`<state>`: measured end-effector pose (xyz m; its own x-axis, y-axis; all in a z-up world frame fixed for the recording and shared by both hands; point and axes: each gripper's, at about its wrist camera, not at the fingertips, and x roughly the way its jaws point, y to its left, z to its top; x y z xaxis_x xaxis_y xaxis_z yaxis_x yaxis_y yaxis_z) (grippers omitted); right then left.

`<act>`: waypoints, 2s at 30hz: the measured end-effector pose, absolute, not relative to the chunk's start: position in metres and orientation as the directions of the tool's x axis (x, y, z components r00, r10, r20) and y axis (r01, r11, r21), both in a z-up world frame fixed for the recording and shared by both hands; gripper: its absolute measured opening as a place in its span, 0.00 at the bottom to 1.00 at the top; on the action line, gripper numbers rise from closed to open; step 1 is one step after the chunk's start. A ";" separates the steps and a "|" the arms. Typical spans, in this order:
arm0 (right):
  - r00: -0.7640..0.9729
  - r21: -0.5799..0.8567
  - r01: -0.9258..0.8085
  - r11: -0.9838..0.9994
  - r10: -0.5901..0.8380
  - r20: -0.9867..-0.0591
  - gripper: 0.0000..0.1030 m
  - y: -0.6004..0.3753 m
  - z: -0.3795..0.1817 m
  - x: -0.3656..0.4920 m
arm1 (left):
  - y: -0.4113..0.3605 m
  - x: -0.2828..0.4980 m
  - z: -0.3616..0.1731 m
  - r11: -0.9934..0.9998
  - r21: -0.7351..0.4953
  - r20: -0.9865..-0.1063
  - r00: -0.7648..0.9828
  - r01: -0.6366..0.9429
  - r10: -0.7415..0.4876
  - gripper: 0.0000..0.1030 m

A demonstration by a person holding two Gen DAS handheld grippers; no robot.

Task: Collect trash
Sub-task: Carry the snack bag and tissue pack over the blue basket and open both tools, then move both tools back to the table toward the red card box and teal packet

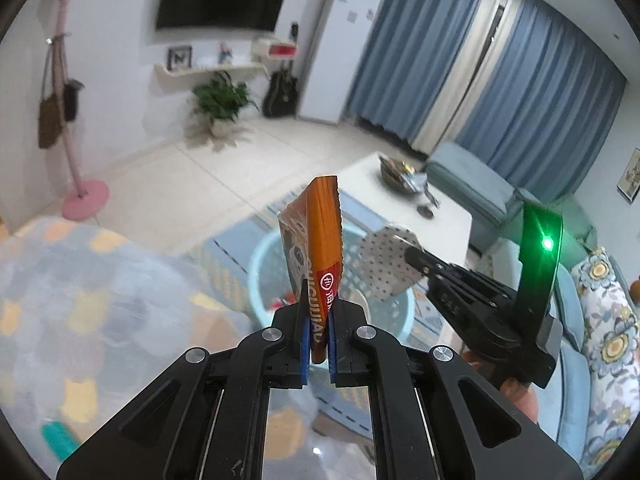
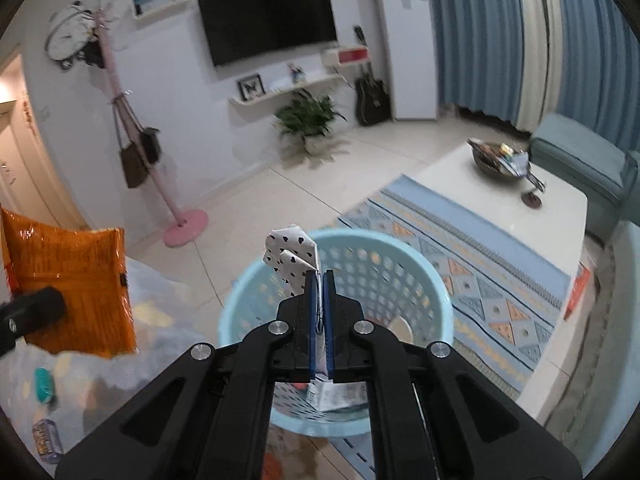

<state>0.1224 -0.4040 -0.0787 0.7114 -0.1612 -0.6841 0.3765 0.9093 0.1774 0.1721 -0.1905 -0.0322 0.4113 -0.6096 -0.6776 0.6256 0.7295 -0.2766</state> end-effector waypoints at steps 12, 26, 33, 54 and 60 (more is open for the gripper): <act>0.598 0.172 0.434 0.885 -0.140 -0.790 0.03 -0.431 -0.124 0.126 | -0.242 0.193 -0.076 0.700 -0.370 -0.734 0.270 0.611 -0.624 0.10; 0.629 0.220 0.471 0.854 -0.150 -0.763 0.39 -0.436 -0.106 0.108 | -0.215 0.180 -0.060 0.709 -0.375 -0.682 0.340 0.597 -0.647 0.68; 0.672 0.216 0.406 0.888 -0.130 -0.729 0.44 -0.406 -0.082 0.108 | -0.180 0.158 -0.039 0.717 -0.359 -0.634 0.407 0.598 -0.657 0.74; 0.775 0.191 -0.009 0.981 0.128 -0.619 0.57 -0.218 -0.018 0.119 | 0.019 0.097 -0.007 0.855 -0.363 -0.530 0.673 0.371 -0.516 0.75; 0.722 0.219 -0.116 0.969 0.233 -0.651 0.57 -0.169 -0.038 0.126 | 0.067 0.090 -0.030 0.897 -0.318 -0.597 0.671 0.306 -0.440 0.75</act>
<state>0.1261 -0.1689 -0.0378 0.7224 0.2333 -0.6510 -0.1155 0.9689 0.2190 0.0904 0.0675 -0.0305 0.6708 -0.4402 -0.5969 0.3062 0.8974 -0.3177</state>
